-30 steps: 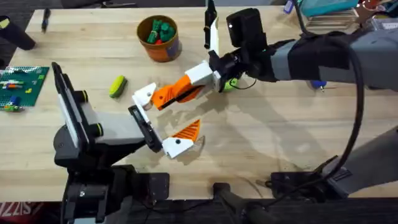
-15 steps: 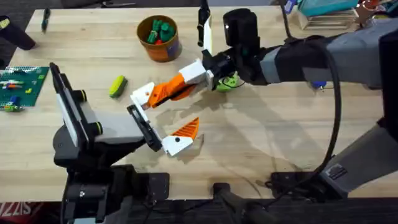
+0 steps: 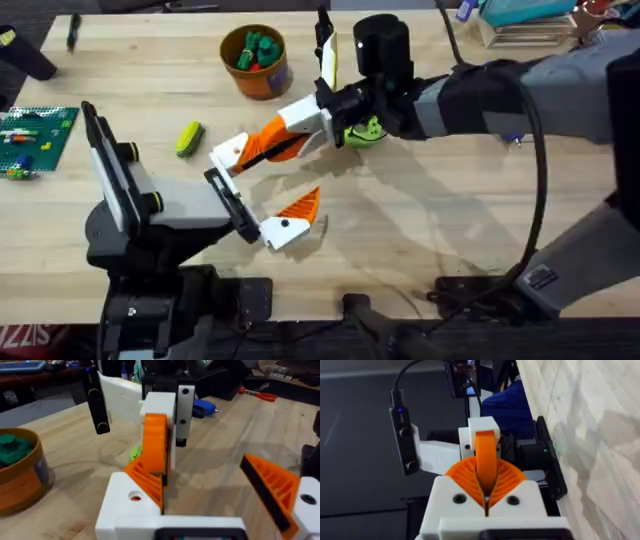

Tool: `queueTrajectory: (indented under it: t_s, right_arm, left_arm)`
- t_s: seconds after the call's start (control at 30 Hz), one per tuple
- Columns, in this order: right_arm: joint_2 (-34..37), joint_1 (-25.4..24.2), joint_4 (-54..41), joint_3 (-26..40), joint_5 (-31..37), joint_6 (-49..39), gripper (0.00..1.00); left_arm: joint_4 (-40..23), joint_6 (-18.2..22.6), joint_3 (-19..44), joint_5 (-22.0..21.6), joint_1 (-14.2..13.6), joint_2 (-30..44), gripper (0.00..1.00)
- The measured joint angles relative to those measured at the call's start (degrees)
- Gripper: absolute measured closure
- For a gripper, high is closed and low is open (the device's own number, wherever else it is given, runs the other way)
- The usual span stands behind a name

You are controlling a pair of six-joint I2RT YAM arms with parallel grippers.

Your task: Pick up the gripper from the table and insert it into the empty holder that is missing its gripper. Then pick up a screw, insert it into the mounting hole, and use the screwdriver to tighten it. Finally, clean up the table by picking up the vegetable and placing it into the bucket.

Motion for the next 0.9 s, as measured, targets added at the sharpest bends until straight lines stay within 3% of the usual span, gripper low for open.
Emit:
queueTrajectory:
  t_s: [0.9]
  right_arm:
    - [0.0, 1.7, 0.3, 0.3, 4.8, 3.4, 0.986]
  left_arm:
    - [0.0, -1.5, 0.0, -1.4, 0.6, 0.4, 0.015]
